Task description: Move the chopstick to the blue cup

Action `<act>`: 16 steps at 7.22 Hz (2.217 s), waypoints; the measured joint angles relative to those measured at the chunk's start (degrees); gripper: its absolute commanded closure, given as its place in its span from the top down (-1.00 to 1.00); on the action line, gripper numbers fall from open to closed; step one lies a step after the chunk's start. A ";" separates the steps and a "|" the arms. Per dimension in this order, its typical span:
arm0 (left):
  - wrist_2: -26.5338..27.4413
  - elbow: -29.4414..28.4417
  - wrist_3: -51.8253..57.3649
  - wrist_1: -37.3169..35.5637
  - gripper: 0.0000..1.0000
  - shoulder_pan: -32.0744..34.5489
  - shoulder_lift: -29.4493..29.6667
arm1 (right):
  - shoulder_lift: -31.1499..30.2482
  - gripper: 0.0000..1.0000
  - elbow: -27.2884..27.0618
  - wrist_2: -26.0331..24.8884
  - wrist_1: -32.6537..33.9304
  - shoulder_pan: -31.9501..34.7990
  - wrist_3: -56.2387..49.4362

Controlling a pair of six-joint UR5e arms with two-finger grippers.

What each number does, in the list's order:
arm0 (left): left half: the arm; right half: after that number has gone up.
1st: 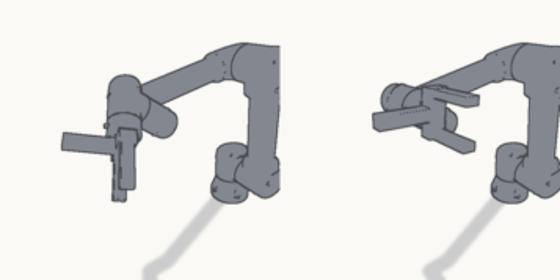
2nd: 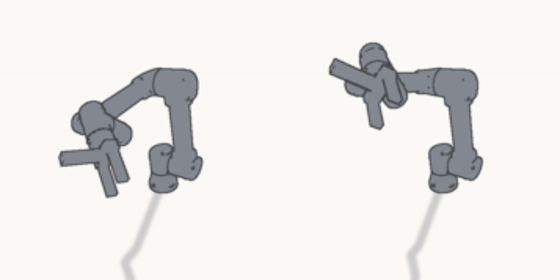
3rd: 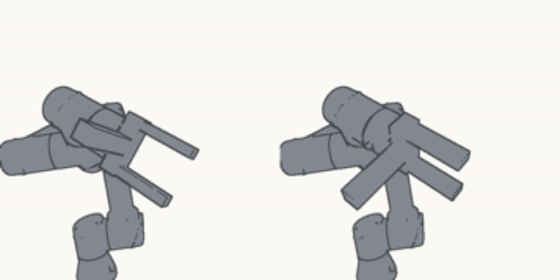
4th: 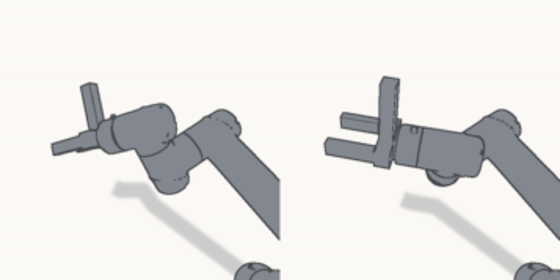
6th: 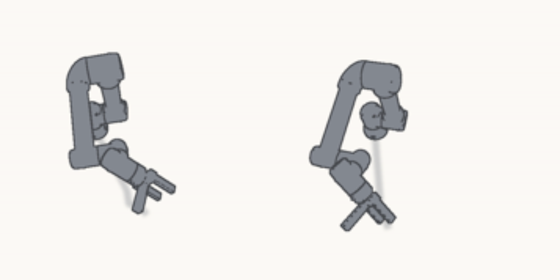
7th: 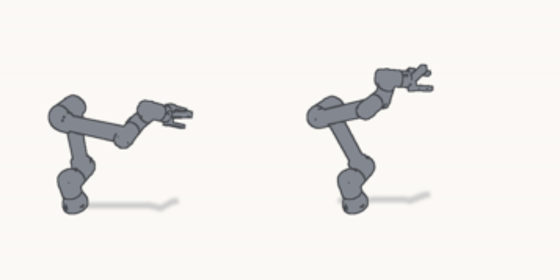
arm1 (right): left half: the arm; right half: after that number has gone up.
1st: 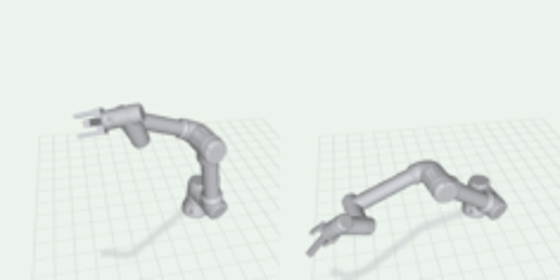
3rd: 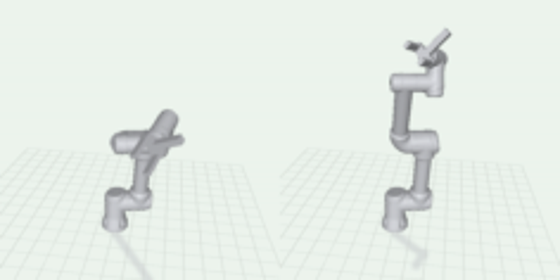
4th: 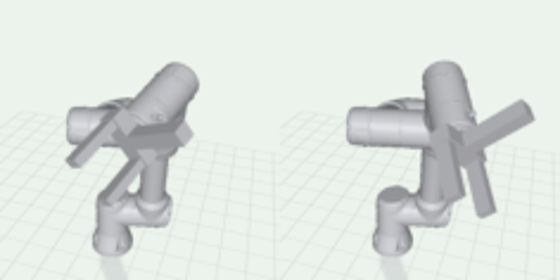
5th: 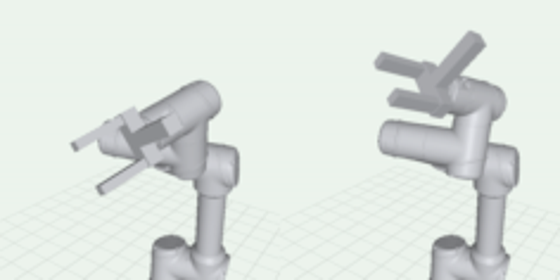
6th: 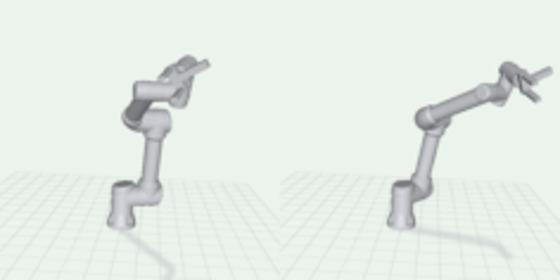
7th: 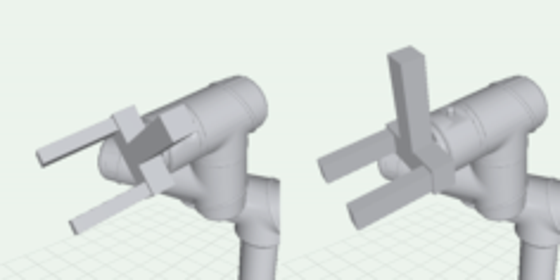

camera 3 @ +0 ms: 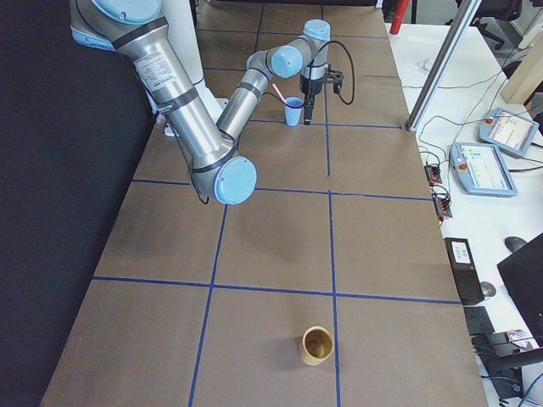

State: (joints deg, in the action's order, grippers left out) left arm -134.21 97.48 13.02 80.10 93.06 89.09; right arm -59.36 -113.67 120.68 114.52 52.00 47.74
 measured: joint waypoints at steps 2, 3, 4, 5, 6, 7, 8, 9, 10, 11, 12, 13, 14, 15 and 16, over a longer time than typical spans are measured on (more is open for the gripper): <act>-1.50 -4.31 -0.15 3.89 1.00 0.25 0.10 | -6.83 1.00 2.06 3.66 0.00 10.89 -18.67; -1.77 -5.88 -0.99 5.50 1.00 0.27 0.21 | -9.38 1.00 4.56 6.77 0.00 16.93 -28.38; -1.85 -6.72 -2.74 6.71 1.00 0.26 0.29 | -11.51 1.00 6.55 9.28 0.00 21.82 -35.85; -1.85 -6.97 -4.63 7.46 1.00 0.23 0.31 | -13.50 1.00 7.84 10.71 0.00 25.77 -40.68; -1.85 -7.07 -5.60 7.83 1.00 0.20 0.31 | -15.15 1.00 9.34 11.38 0.00 29.21 -45.10; -1.84 -7.06 -5.97 7.98 1.00 0.20 0.30 | -16.28 1.00 11.78 11.76 0.00 32.67 -50.92; -1.84 -6.98 -6.12 8.03 1.00 0.16 0.31 | -17.09 1.00 14.99 12.39 0.00 36.41 -56.68; -1.84 -6.78 -6.20 8.05 1.00 0.15 0.32 | -17.61 1.00 17.86 13.39 -0.02 39.68 -60.32; -1.86 -6.50 -6.24 8.06 1.00 0.16 0.31 | -17.89 1.00 19.37 14.16 -0.06 41.54 -61.72; -1.88 -6.34 -6.25 8.06 1.00 0.18 0.30 | -18.43 1.00 20.56 14.38 -0.83 42.25 -62.19; -1.86 -6.31 -6.27 8.06 1.00 0.17 0.29 | -20.20 1.00 22.41 14.34 -4.03 42.47 -62.32; -1.85 -6.32 -6.31 8.06 1.00 0.14 0.31 | -24.21 1.00 23.89 14.34 -11.05 42.56 -61.75; -1.84 -6.32 -6.33 8.06 1.00 0.11 0.32 | -28.10 1.00 24.21 14.52 -18.12 42.60 -58.92; -1.84 -6.33 -6.34 8.06 1.00 0.11 0.31 | -30.54 1.00 23.30 14.80 -22.06 42.62 -54.22; -1.84 -6.33 -6.34 8.06 1.00 0.11 0.30 | -31.69 1.00 21.93 14.98 -23.61 42.61 -49.85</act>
State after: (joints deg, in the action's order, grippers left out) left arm -136.05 91.15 6.68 88.15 93.17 89.40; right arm -91.05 -91.74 135.67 90.90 94.62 -2.12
